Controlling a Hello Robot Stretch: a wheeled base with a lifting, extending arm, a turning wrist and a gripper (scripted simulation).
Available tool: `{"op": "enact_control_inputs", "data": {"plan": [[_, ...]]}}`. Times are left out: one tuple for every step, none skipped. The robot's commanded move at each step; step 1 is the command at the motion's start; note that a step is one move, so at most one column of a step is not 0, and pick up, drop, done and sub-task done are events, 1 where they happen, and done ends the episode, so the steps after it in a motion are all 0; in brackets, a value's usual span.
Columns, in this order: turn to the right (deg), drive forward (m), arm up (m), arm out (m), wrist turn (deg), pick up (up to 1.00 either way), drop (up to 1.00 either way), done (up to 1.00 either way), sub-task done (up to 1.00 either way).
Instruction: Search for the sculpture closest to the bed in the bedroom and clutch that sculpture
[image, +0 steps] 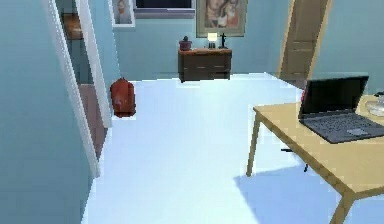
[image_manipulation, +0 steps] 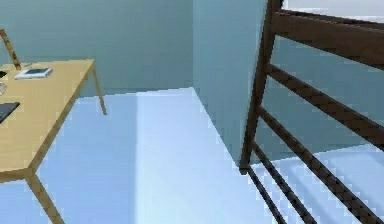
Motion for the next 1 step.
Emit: {"op": "enact_control_inputs", "data": {"plan": [[0.0, 1.0, 0.0, 0.0, 0.0, 0.0, 0.0, 0.0, 0.0]]}}
